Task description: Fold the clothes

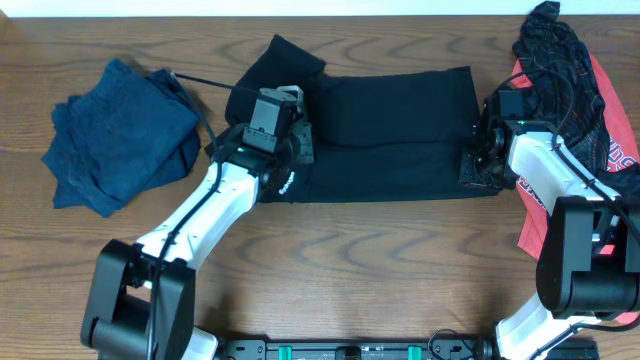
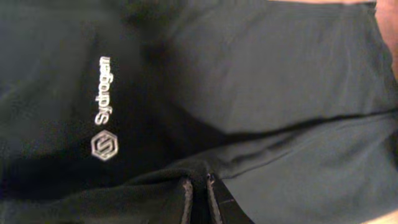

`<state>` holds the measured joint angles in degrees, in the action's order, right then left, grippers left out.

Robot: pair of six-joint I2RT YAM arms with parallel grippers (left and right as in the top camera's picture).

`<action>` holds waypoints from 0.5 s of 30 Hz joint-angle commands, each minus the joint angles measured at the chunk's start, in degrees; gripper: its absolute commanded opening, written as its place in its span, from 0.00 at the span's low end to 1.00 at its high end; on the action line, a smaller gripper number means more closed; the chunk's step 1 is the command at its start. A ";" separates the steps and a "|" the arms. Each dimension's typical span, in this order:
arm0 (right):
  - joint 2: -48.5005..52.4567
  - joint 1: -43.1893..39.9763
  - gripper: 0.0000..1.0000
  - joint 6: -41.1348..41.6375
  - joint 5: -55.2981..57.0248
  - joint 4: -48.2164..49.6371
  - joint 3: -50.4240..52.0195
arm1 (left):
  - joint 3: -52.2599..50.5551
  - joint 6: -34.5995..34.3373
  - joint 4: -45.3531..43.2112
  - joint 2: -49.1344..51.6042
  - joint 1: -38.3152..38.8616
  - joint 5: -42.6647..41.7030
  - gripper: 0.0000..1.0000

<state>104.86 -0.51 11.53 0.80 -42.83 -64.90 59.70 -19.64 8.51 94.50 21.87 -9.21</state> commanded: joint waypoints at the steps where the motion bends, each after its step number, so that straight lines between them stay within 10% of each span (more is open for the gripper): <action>1: 0.17 0.33 0.27 0.00 -0.17 -0.11 0.22 | 0.42 0.07 -3.08 1.38 0.02 0.96 0.10; 6: 0.17 0.33 0.27 0.00 -0.17 -0.11 0.22 | 0.42 0.07 -9.42 1.60 0.02 0.98 0.11; 9: 0.17 0.33 0.27 0.00 -0.17 -0.11 0.22 | 0.42 0.09 -10.08 1.64 0.02 0.98 0.39; 15: 0.17 0.33 0.27 -0.02 -0.17 -0.11 0.22 | 0.44 1.81 -3.54 1.55 -1.46 1.79 0.50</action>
<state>104.86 -0.51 11.53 0.82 -42.81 -64.84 59.70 -19.07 3.55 95.94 21.58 -8.56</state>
